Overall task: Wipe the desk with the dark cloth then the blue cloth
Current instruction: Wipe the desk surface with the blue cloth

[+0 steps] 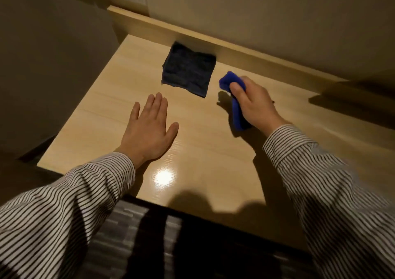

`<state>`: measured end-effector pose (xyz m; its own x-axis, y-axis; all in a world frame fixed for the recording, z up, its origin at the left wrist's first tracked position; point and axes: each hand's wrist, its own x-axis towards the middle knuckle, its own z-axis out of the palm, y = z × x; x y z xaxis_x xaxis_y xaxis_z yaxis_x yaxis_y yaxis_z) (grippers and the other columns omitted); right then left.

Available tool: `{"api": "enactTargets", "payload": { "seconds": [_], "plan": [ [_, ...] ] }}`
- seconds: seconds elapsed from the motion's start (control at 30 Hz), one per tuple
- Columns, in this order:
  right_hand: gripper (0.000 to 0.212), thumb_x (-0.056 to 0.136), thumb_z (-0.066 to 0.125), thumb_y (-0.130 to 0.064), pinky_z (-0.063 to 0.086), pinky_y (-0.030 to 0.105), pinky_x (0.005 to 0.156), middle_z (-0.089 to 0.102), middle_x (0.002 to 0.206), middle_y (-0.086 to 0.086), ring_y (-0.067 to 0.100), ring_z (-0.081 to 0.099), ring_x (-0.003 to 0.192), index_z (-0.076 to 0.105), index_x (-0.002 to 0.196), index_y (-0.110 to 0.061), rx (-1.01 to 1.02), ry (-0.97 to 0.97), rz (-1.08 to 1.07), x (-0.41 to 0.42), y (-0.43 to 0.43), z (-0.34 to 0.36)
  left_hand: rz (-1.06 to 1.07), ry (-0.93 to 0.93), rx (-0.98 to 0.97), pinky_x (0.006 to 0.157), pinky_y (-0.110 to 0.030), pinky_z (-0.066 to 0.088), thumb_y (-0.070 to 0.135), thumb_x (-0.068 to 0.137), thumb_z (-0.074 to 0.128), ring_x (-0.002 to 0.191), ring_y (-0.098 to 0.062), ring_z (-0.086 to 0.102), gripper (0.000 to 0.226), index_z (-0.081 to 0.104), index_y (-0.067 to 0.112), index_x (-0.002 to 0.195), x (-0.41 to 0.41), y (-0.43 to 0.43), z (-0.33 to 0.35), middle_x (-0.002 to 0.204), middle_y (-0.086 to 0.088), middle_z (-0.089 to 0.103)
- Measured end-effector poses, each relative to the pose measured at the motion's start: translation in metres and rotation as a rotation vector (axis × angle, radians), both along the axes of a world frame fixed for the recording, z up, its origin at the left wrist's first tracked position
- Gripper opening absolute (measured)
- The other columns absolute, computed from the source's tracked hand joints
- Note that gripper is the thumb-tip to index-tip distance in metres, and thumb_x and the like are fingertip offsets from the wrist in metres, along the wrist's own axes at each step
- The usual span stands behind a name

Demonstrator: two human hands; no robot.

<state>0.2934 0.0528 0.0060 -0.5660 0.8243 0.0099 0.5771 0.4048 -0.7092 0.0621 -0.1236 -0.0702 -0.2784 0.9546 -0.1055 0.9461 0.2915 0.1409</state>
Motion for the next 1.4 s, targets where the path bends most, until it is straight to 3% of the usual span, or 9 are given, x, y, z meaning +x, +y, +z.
{"api": "enactTargets", "payload": {
  "seconds": [0.07,0.1,0.13,0.2,0.37,0.53,1.2,1.3,1.4],
  "plan": [
    [0.039,0.109,0.037,-0.049,0.049,0.051,0.095,0.068,0.110,-0.001,0.021,0.063,0.100,0.059,0.130,-0.024,0.127,-0.135,0.040,-0.010,0.053,-0.011,0.002,0.004,0.001,0.132,-0.051,-0.003,0.066,0.107,0.009,0.165,-0.021,-0.008,0.083,-0.001,0.014,0.171,0.000,0.000,-0.001,0.180,-0.006,-0.006],
    [0.044,0.109,0.035,-0.052,0.041,0.056,0.107,0.065,0.129,0.002,0.027,0.058,0.122,0.055,0.139,-0.027,0.169,-0.235,0.075,-0.014,0.074,-0.021,0.005,0.009,0.000,0.132,-0.050,-0.004,0.066,0.107,0.009,0.165,-0.020,-0.010,0.083,-0.002,0.015,0.171,0.000,0.000,-0.001,0.180,-0.005,-0.007],
    [0.048,0.109,0.032,-0.055,0.028,0.058,0.116,0.052,0.153,0.000,0.027,0.042,0.144,0.046,0.150,-0.034,0.195,-0.343,0.118,-0.017,0.088,-0.033,0.008,0.015,-0.002,0.132,-0.049,-0.005,0.067,0.107,0.008,0.165,-0.019,-0.011,0.083,-0.003,0.016,0.171,0.000,0.000,-0.002,0.180,-0.004,-0.009],
    [0.056,0.107,0.025,-0.061,0.011,0.058,0.121,0.018,0.172,-0.009,0.015,0.011,0.159,0.024,0.161,-0.044,0.230,-0.475,0.186,-0.018,0.098,-0.056,0.012,0.019,-0.005,0.132,-0.049,-0.005,0.067,0.107,0.007,0.164,-0.017,-0.013,0.083,-0.003,0.016,0.171,0.000,0.000,-0.003,0.179,-0.003,-0.010],
    [0.063,0.104,0.012,-0.066,0.007,0.059,0.124,0.012,0.173,-0.014,0.012,0.006,0.159,0.009,0.163,-0.043,0.288,-0.484,0.195,-0.015,0.094,-0.070,0.021,0.019,-0.012,0.132,-0.047,-0.006,0.068,0.106,0.007,0.164,-0.015,-0.015,0.084,-0.004,0.017,0.171,0.001,0.000,-0.002,0.179,-0.001,-0.011],
    [0.061,0.108,0.016,-0.058,0.003,0.059,0.124,0.008,0.174,-0.010,0.017,0.002,0.160,0.013,0.164,-0.036,0.278,-0.523,0.231,-0.011,0.069,-0.062,0.024,0.010,-0.011,0.133,-0.049,-0.004,0.068,0.105,0.006,0.164,-0.015,-0.014,0.084,-0.003,0.017,0.171,0.002,0.000,0.001,0.179,-0.001,-0.011],
    [0.058,0.108,0.015,-0.057,-0.001,0.056,0.124,0.001,0.174,-0.013,0.015,-0.007,0.160,0.010,0.164,-0.041,0.259,-0.544,0.397,0.021,-0.177,-0.059,0.000,-0.041,-0.021,0.132,-0.055,0.000,0.063,0.105,0.014,0.166,-0.024,-0.003,0.084,0.006,0.011,0.171,0.004,-0.004,0.011,0.180,-0.009,0.000],
    [0.058,0.108,0.017,-0.057,0.001,0.055,0.124,0.002,0.174,-0.013,0.015,-0.006,0.160,0.011,0.164,-0.041,0.249,-0.532,0.417,0.027,-0.206,-0.059,-0.009,-0.076,0.003,0.131,-0.055,0.001,0.058,0.108,0.022,0.166,-0.026,0.001,0.080,0.012,0.009,0.170,0.005,-0.008,0.016,0.180,-0.011,0.005],
    [0.057,0.109,0.020,-0.055,0.003,0.053,0.123,0.005,0.174,-0.014,0.014,-0.003,0.160,0.015,0.164,-0.041,0.258,-0.511,0.435,0.036,-0.232,-0.057,-0.071,-0.123,0.131,0.131,-0.052,0.009,0.050,0.108,0.034,0.164,-0.028,0.015,0.073,0.029,0.006,0.166,0.008,-0.016,0.023,0.177,-0.014,0.021]
  ]
}}
